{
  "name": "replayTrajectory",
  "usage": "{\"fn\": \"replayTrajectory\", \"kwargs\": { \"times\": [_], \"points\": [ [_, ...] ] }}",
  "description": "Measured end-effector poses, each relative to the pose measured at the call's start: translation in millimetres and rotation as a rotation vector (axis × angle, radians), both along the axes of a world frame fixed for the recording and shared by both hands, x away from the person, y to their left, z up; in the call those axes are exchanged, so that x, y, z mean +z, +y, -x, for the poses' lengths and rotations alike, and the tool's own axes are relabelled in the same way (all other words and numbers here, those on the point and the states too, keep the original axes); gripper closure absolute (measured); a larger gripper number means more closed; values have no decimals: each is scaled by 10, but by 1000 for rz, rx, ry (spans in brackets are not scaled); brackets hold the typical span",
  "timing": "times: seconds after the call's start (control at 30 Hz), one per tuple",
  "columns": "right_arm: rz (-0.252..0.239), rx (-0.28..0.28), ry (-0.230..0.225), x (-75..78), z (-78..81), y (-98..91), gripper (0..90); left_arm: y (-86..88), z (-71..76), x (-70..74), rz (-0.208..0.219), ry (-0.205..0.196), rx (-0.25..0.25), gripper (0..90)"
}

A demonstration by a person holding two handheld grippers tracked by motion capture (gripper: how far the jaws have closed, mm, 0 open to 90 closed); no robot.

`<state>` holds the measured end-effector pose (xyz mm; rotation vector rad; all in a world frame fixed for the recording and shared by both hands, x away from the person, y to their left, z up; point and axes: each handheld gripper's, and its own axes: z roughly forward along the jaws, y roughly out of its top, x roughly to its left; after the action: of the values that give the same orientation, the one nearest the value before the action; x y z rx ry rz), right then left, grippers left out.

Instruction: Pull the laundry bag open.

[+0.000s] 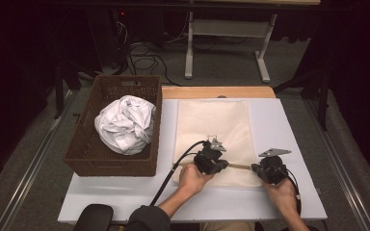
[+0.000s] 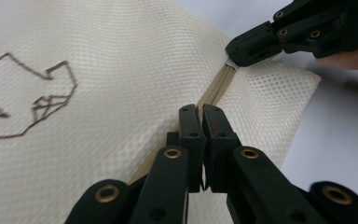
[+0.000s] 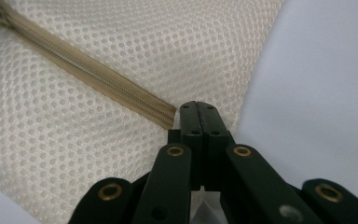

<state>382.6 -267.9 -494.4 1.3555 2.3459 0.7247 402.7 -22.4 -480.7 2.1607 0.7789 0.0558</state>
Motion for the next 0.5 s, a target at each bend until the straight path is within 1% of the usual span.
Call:
{"fn": "replayTrajectory", "kwargs": {
  "times": [0.03, 0.07, 0.1, 0.13, 0.17, 0.2, 0.27, 0.3, 0.33, 0.37, 0.43, 0.47, 0.5],
  "points": [
    [0, 0, 1, 2, 0, 1, 900, 25, 7, 0, -2, -1, -4, 874],
    [2, 0, -3, 1, 0, 4, 900, 28, 22, 0, -14, -13, 4, 874],
    [2, 1, 2, 3, 1, 4, 900, 34, 30, -2, -8, -11, -1, 874],
    [6, 1, -4, 2, 2, 6, 900, 36, 37, -4, -8, -13, -2, 874],
    [6, 0, -4, 1, 3, 7, 900, 45, 44, -4, -15, -21, 3, 874],
    [6, 0, -4, 0, 4, 5, 900, 73, 43, 0, -10, -19, 4, 874],
    [3, -2, -3, 0, 5, 5, 900, 165, 37, 6, -8, -20, 27, 874],
    [4, 1, 5, 5, 3, 1, 900, 208, 31, 7, -7, -16, 36, 874],
    [3, 1, 2, 2, 1, 2, 900, 259, 31, 5, -3, -13, 47, 874],
    [1, -2, 0, 0, 0, 4, 900, 302, 36, 5, -9, -15, 56, 874],
    [1, -4, 1, 1, 0, 5, 900, 364, 57, 4, -6, -11, 59, 874],
    [1, 0, 1, 2, 2, 6, 900, 376, 76, 6, -21, -28, 67, 874],
    [8, -1, -4, 0, 3, 9, 900, 398, 84, 7, -23, -31, 71, 874]
  ]
}}
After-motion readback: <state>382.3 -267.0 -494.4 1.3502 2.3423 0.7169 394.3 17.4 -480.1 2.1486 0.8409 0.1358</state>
